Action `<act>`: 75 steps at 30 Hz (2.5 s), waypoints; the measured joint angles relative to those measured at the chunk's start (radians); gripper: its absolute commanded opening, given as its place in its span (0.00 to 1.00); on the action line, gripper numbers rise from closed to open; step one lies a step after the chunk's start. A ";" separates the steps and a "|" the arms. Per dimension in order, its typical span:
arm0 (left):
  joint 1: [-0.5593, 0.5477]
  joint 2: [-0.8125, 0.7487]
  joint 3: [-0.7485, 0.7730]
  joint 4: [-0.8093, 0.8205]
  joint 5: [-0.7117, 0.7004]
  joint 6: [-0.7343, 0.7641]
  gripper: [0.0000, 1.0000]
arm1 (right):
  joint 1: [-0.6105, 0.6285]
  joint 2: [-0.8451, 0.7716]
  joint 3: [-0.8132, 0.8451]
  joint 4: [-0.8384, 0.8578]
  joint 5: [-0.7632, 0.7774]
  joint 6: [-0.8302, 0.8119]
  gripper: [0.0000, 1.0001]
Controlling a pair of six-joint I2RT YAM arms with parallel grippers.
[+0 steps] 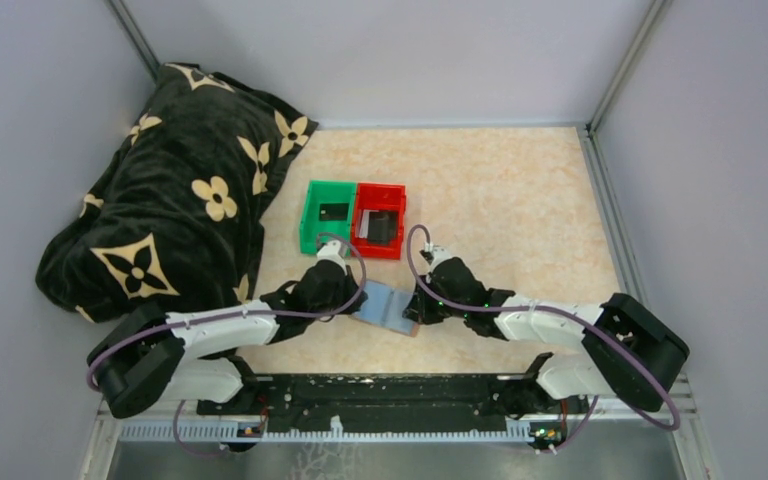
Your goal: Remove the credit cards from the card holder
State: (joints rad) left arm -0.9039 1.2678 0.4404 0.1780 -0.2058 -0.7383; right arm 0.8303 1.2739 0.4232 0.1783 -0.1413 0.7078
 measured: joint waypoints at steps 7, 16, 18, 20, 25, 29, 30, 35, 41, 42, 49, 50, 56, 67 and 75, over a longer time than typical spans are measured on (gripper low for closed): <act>0.081 0.038 0.019 -0.013 0.002 0.056 0.32 | 0.114 -0.004 0.047 -0.075 0.036 -0.052 0.00; 0.082 0.126 0.045 0.035 0.054 0.051 0.45 | 0.157 0.003 -0.037 -0.076 0.061 -0.020 0.00; 0.082 0.132 0.045 0.047 0.062 0.051 0.45 | 0.137 0.003 -0.044 -0.063 0.055 -0.012 0.00; 0.082 0.137 0.045 0.056 0.068 0.051 0.45 | 0.099 0.003 -0.053 -0.047 0.036 -0.004 0.00; 0.082 0.142 0.045 0.068 0.076 0.049 0.45 | -0.005 0.003 -0.061 -0.027 0.017 -0.005 0.00; 0.086 0.145 0.040 0.084 0.086 0.035 0.43 | -0.022 0.003 -0.054 -0.038 0.011 -0.024 0.00; 0.087 0.146 0.038 0.087 0.087 0.032 0.37 | -0.022 0.003 -0.050 -0.045 0.010 -0.029 0.00; 0.089 0.177 0.032 0.121 0.097 0.018 0.03 | -0.024 -0.079 -0.047 -0.106 0.001 -0.048 0.00; 0.089 0.216 0.034 0.179 0.117 0.006 0.00 | -0.070 -0.214 -0.027 -0.119 -0.031 -0.054 0.00; 0.089 0.220 0.034 0.186 0.120 0.005 0.00 | -0.082 -0.217 -0.023 -0.119 -0.032 -0.054 0.00; 0.089 0.225 0.034 0.196 0.125 0.002 0.00 | -0.177 -0.195 -0.024 -0.138 -0.005 -0.037 0.30; 0.089 0.225 0.034 0.196 0.125 0.002 0.00 | -0.183 -0.191 -0.026 -0.138 0.000 -0.036 0.30; 0.089 0.224 0.032 0.198 0.126 -0.002 0.00 | -0.192 -0.160 -0.051 -0.116 0.006 -0.027 0.30; 0.091 0.225 0.032 0.199 0.130 -0.005 0.00 | -0.192 -0.109 -0.097 -0.060 0.005 -0.017 0.30; 0.092 0.227 0.032 0.201 0.135 -0.005 0.00 | -0.192 -0.085 -0.102 -0.016 -0.011 -0.011 0.30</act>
State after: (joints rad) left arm -0.8116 1.4944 0.4725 0.3794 -0.0711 -0.7437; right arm 0.6380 1.1889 0.3210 0.1619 -0.1524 0.6968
